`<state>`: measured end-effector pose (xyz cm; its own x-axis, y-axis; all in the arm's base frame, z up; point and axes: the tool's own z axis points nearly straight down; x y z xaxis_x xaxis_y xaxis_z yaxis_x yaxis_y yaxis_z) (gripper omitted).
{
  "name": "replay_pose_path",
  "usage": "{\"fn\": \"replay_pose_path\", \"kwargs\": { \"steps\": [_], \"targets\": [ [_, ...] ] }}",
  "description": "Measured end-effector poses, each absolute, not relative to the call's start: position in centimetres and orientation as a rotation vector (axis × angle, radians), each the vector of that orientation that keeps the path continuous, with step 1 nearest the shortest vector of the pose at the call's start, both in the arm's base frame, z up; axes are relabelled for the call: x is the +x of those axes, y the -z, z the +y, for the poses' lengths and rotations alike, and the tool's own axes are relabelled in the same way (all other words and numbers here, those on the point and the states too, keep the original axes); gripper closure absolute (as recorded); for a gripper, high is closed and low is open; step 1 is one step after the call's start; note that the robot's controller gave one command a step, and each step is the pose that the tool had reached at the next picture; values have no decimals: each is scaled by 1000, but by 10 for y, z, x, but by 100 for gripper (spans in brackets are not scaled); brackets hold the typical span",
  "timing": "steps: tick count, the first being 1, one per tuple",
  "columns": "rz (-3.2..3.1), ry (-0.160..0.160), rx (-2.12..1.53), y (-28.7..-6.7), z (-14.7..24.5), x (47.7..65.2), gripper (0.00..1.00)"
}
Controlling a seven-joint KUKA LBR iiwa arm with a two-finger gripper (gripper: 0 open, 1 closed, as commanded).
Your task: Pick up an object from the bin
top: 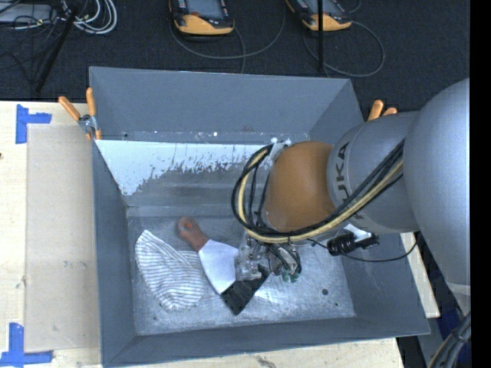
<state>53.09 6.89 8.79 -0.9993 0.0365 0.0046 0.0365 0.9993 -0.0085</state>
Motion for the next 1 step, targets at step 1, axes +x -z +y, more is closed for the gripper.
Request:
{"fn": "replay_pose_path", "kwargs": {
  "steps": [1],
  "targets": [
    [-3180,-3,-62,-83,70,538,0]
  ]
}}
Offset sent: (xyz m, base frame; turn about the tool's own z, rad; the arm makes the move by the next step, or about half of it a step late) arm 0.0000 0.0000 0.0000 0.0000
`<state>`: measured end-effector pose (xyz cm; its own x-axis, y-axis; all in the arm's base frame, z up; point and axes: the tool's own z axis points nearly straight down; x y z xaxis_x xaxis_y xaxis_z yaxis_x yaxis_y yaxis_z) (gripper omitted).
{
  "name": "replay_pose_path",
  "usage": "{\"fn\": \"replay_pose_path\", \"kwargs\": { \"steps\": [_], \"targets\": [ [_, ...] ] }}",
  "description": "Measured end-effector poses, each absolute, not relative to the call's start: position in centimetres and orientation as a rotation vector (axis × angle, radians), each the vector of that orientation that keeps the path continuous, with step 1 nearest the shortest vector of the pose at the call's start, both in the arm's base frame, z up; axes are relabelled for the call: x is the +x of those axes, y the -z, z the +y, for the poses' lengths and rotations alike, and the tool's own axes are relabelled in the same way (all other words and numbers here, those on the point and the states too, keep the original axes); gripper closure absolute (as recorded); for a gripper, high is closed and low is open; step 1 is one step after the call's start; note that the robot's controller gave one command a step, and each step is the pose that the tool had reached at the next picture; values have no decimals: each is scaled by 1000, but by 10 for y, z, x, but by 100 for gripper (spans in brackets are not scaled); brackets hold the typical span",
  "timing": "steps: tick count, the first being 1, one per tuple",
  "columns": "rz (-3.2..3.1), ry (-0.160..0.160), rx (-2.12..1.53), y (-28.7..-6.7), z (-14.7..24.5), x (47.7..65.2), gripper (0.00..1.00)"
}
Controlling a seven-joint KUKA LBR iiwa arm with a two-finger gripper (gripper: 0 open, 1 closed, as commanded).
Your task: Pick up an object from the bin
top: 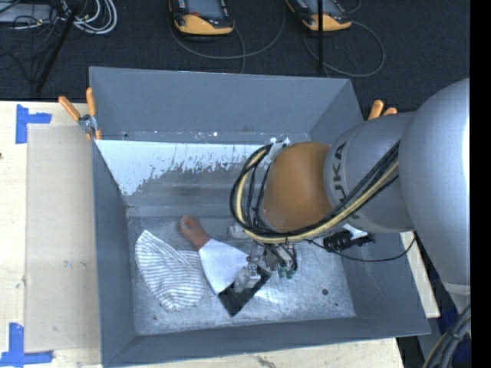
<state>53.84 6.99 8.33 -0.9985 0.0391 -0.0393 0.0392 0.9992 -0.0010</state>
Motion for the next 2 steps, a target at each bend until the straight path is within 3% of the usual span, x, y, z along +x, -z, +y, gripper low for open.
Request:
{"fn": "replay_pose_path", "kwargs": {
  "steps": [1,2],
  "targets": [
    [3141,-2,57,-75,75,527,100],
    [3141,-2,58,-75,74,527,100]
  ]
}}
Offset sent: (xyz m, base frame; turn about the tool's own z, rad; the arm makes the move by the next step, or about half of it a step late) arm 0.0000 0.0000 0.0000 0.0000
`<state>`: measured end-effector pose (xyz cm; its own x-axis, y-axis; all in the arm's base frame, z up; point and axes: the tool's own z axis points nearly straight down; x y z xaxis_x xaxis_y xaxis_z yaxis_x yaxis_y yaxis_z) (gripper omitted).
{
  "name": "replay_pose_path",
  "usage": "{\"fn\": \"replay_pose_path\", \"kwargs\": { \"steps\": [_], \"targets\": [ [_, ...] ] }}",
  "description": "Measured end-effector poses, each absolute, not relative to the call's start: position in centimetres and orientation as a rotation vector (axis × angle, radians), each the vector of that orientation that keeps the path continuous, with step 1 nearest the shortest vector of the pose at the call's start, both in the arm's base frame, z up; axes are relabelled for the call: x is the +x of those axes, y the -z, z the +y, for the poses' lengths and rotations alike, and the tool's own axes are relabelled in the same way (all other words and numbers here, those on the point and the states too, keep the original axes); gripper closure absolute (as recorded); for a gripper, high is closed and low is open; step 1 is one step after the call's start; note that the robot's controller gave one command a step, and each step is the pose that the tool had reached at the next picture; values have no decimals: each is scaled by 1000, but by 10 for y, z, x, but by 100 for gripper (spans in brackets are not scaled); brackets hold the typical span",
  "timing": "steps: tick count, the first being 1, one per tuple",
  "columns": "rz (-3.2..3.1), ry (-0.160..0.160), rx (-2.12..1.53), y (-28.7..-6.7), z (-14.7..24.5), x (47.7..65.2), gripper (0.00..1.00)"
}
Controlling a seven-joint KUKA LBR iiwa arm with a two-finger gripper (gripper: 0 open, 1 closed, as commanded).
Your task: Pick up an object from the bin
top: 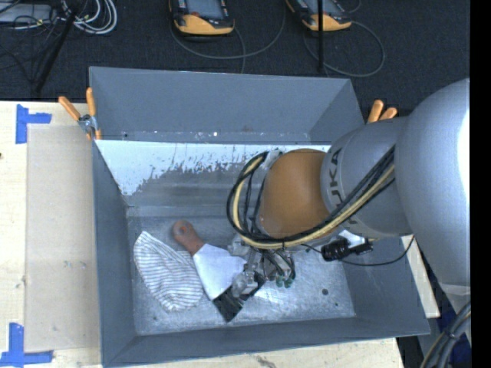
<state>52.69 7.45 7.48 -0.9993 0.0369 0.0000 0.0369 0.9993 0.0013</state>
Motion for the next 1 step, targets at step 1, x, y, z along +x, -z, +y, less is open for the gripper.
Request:
{"fn": "replay_pose_path", "kwargs": {
  "steps": [1],
  "targets": [
    [3143,1,-10,-182,76,539,100]
  ]
}}
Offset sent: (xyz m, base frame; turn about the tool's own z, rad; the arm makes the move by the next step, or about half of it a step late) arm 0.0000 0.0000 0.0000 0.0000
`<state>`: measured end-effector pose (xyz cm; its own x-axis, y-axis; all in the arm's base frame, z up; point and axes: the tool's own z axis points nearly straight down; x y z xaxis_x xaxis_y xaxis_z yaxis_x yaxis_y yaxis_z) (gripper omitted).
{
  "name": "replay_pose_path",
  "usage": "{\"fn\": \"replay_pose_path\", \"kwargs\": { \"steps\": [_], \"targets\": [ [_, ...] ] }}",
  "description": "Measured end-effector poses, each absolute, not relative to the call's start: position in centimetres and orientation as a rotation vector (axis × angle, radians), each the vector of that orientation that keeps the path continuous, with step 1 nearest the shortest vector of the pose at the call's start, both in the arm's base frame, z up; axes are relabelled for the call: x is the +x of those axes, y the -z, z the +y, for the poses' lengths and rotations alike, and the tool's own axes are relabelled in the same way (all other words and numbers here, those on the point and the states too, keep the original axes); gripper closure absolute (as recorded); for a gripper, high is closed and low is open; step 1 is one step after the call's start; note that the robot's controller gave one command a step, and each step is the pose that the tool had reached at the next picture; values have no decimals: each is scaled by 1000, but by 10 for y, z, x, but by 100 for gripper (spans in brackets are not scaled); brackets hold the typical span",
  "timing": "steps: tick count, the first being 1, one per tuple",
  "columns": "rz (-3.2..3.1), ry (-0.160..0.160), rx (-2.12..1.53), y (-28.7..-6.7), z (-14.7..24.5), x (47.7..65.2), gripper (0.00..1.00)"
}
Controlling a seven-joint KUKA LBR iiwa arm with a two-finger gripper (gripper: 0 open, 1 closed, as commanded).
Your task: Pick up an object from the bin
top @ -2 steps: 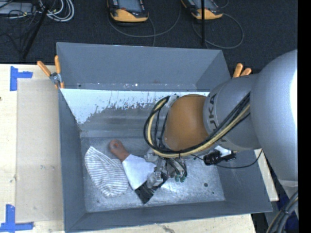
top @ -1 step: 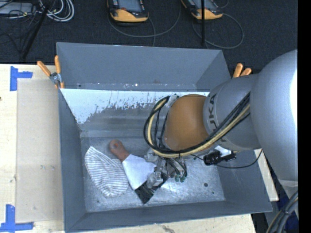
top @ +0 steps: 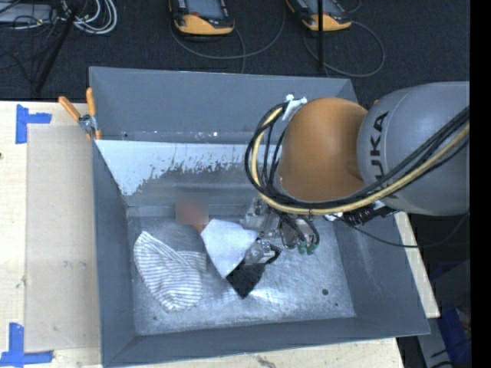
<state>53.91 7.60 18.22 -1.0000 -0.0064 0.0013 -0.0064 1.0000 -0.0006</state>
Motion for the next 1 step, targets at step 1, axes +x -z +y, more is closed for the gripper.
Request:
{"fn": "replay_pose_path", "kwargs": {
  "steps": [1],
  "targets": [
    [-3140,-1,10,-182,76,539,100]
  ]
}}
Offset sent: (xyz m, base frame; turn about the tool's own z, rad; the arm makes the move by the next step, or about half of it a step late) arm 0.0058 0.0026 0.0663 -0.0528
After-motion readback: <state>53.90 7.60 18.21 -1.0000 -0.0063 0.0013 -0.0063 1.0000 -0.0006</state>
